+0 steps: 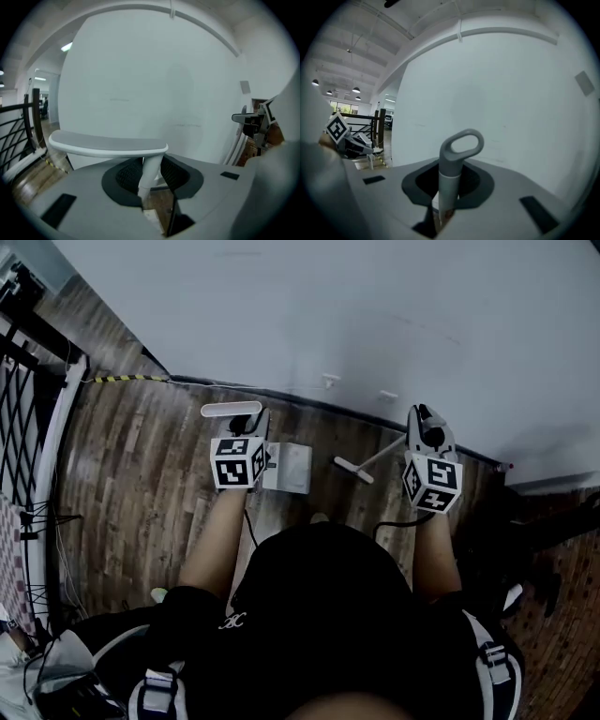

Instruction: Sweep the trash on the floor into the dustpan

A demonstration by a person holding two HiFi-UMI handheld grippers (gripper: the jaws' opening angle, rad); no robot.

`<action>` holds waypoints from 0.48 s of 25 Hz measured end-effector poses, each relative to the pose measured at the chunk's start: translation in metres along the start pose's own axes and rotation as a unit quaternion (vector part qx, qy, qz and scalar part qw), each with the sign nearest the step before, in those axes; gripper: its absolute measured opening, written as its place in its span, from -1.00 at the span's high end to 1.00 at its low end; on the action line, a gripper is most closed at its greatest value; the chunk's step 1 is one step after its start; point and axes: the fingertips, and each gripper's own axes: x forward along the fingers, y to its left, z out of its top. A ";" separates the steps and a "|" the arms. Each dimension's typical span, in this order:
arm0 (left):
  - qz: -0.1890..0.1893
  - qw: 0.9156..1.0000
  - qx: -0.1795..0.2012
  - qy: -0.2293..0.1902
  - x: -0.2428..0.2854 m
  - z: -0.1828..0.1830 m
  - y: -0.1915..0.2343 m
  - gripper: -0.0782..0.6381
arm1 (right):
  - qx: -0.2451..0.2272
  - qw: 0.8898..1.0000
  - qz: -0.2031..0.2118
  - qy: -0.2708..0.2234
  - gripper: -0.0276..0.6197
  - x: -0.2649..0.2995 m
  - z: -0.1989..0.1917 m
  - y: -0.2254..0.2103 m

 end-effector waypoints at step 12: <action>-0.041 0.993 0.074 -0.085 -0.036 0.096 -0.049 0.47 | 0.027 0.999 -0.042 -0.018 0.73 -0.042 0.009 -0.029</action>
